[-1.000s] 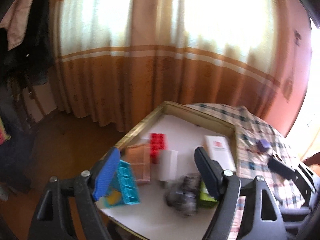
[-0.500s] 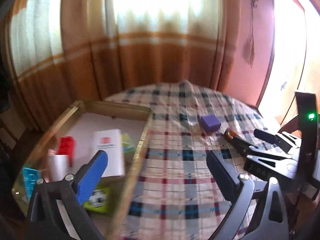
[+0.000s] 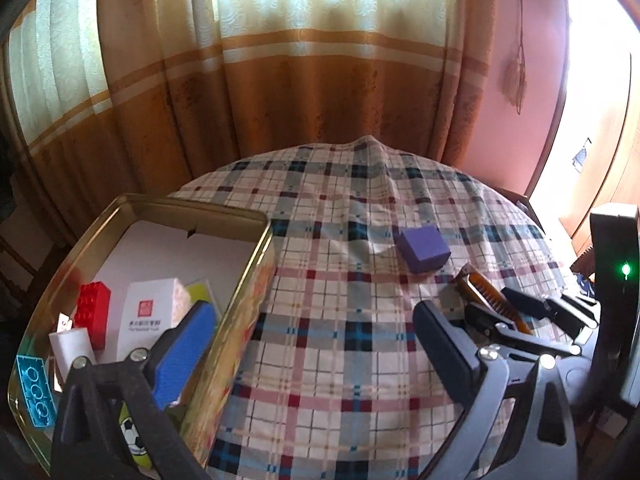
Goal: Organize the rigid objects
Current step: 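Move the left gripper to the purple cube while the right gripper grasps the brown comb, then close the left gripper on the purple cube while the right gripper lifts the comb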
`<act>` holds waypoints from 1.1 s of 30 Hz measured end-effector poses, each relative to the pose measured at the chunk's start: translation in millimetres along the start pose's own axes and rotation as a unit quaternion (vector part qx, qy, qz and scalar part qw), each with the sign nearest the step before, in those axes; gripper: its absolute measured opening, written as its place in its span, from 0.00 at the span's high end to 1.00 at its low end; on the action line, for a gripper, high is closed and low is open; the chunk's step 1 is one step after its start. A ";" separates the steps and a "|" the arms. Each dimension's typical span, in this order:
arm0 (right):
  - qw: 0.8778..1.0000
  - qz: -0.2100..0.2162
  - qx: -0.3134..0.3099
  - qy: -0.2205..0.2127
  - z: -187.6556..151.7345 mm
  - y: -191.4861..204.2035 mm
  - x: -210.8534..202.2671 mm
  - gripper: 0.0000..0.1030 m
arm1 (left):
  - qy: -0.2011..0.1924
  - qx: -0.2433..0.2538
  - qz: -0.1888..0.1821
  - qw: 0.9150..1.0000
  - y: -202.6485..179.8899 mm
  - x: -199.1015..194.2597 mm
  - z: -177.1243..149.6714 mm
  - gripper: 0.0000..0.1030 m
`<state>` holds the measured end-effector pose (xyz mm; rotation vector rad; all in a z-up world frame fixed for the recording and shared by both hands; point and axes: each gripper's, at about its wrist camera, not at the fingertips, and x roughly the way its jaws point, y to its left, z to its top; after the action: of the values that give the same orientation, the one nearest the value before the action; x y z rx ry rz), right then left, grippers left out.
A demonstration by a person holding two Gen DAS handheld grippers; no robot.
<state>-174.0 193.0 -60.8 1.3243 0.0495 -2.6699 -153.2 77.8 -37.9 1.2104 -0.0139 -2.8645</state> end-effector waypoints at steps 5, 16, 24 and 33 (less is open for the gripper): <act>0.999 -0.004 0.031 -0.010 3.3 -13.0 -1.5 0.74 | 0.011 0.007 0.005 1.000 -15.7 14.6 7.2 0.02; 0.991 -0.046 0.119 -0.036 7.9 -56.8 -6.3 0.73 | 0.026 0.039 -0.006 0.999 -60.8 59.5 28.7 0.02; 0.989 -0.037 0.142 -0.034 5.3 -65.0 -3.0 0.73 | 0.083 0.020 -0.053 0.995 -77.2 109.8 46.0 0.03; 0.991 -0.037 0.128 -0.027 5.2 -57.3 0.2 0.73 | 0.086 0.009 -0.030 0.996 -79.6 120.6 47.6 0.08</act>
<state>-187.3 249.0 -60.2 1.3427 -0.2653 -2.8498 -273.4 153.2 -92.7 1.4818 0.0017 -2.8035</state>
